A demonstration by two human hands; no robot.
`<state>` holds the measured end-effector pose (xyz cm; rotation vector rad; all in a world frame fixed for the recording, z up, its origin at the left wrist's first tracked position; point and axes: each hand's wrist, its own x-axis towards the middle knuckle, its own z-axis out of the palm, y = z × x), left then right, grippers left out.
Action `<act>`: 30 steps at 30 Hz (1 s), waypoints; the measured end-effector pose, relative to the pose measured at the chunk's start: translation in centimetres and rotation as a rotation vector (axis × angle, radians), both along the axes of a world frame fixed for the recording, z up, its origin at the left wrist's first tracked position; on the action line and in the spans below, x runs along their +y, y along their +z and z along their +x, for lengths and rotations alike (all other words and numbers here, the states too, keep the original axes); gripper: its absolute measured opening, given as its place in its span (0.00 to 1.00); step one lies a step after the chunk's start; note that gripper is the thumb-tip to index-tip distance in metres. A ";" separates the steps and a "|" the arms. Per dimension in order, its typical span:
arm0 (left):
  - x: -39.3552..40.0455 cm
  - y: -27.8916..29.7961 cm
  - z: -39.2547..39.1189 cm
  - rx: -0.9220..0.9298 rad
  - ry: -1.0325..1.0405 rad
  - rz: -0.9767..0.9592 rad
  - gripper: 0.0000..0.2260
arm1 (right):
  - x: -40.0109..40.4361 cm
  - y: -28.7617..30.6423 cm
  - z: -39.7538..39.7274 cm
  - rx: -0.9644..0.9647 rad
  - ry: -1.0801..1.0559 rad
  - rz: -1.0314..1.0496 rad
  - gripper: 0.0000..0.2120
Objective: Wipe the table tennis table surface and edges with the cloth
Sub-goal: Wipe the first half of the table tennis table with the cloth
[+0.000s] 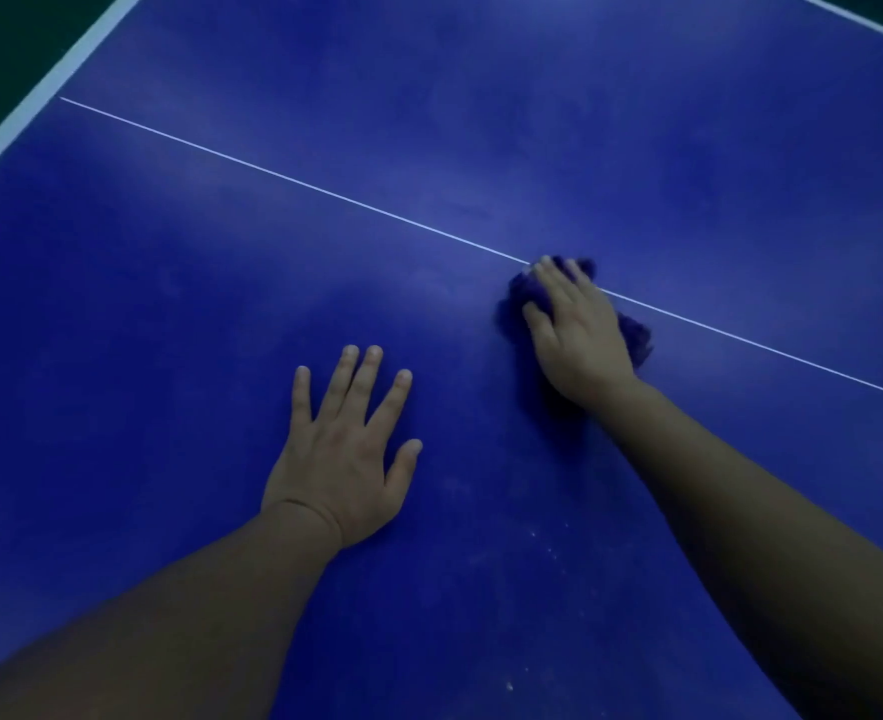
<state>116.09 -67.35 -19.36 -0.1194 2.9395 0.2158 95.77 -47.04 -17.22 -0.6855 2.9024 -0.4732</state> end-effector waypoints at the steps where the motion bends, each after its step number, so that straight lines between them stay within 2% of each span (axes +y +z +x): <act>1: 0.0 0.0 0.0 0.006 0.003 0.008 0.31 | 0.7 0.2 1.5 -0.011 0.107 0.008 0.24; 3: 0.0 0.2 0.0 0.007 0.007 0.025 0.31 | 3.4 0.6 4.5 -0.053 0.301 0.028 0.26; 5: 0.0 0.3 0.0 -0.003 -0.001 0.025 0.31 | 6.4 0.9 6.0 -0.095 0.360 0.014 0.27; 10: 0.1 0.4 -0.1 -0.014 0.009 0.010 0.31 | 6.7 1.0 1.1 -0.094 -0.033 -0.107 0.28; 13: 0.1 0.2 -0.1 -0.006 0.013 0.006 0.31 | 3.1 0.6 -3.1 -0.059 -0.024 -0.049 0.27; 15: 0.2 0.1 -0.1 0.003 0.012 0.011 0.31 | 0.3 0.5 -3.7 -0.023 0.065 -0.030 0.26; 18: 0.1 0.1 -0.1 0.005 0.010 0.009 0.31 | -1.1 0.8 -0.5 -0.040 0.277 -0.031 0.24; 23: 0.0 0.2 -0.1 -0.007 0.009 0.017 0.32 | 5.6 1.7 5.4 -0.167 0.603 -0.038 0.25; 24: 0.1 0.2 -0.1 -0.006 0.011 0.015 0.32 | 6.6 1.8 5.1 -0.181 0.591 -0.040 0.25; 26: 0.1 0.3 -0.1 -0.007 0.009 0.017 0.32 | 6.7 1.7 3.7 -0.173 0.430 -0.051 0.25; 28: 0.1 0.4 0.0 0.001 0.009 0.027 0.33 | 4.6 1.4 1.7 -0.136 0.214 -0.055 0.25; 30: 0.1 0.5 0.1 0.002 0.005 0.030 0.33 | 1.7 1.0 0.8 -0.082 0.134 -0.014 0.26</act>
